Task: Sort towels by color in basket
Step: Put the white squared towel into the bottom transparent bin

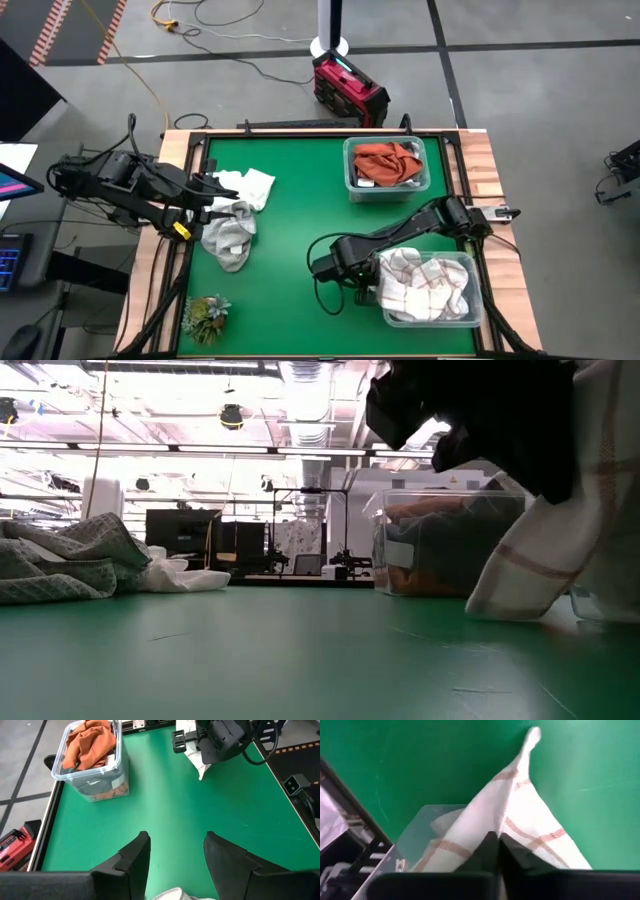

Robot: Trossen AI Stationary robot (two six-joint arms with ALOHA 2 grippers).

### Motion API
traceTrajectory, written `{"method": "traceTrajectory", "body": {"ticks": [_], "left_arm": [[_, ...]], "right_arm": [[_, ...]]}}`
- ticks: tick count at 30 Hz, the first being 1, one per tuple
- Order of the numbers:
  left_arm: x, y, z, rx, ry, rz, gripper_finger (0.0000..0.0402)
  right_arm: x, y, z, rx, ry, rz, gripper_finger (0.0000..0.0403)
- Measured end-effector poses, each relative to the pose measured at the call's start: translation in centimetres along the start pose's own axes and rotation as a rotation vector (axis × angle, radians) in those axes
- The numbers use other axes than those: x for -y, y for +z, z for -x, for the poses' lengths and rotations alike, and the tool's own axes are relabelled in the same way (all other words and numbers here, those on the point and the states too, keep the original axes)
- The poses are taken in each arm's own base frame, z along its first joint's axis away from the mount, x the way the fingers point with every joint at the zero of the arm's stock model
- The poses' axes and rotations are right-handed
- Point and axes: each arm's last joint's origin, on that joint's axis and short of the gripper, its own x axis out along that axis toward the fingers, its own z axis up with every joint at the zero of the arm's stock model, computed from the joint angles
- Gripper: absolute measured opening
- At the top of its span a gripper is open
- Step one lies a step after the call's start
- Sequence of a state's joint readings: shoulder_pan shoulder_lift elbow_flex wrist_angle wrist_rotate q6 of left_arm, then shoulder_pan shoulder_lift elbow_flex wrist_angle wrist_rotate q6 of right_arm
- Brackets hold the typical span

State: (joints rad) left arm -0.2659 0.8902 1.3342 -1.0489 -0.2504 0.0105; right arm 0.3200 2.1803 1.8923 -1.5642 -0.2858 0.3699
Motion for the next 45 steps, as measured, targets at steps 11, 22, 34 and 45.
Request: {"method": "traceTrajectory", "body": {"ticks": [11,22,34,45], "left_arm": [[0.0,0.0,0.0,0.001,0.0,0.0,0.0174],[0.0,0.1,0.0,0.006,0.0,0.007,0.0174],[0.0,0.1,0.0,0.007,0.0,0.025,0.0174],[0.0,0.1,0.0,0.008,0.0,0.026,0.0174]], "right_arm": [[-0.1,-1.0,2.4,0.029,0.126,0.015,0.0014],[0.5,-12.0,12.0,0.363,0.235,-0.02,0.0016],[-3.4,-20.3,5.1,0.016,0.234,-0.263,0.0016],[-6.2,-26.6,1.3,-0.163,0.239,-0.452,0.0016]]}}
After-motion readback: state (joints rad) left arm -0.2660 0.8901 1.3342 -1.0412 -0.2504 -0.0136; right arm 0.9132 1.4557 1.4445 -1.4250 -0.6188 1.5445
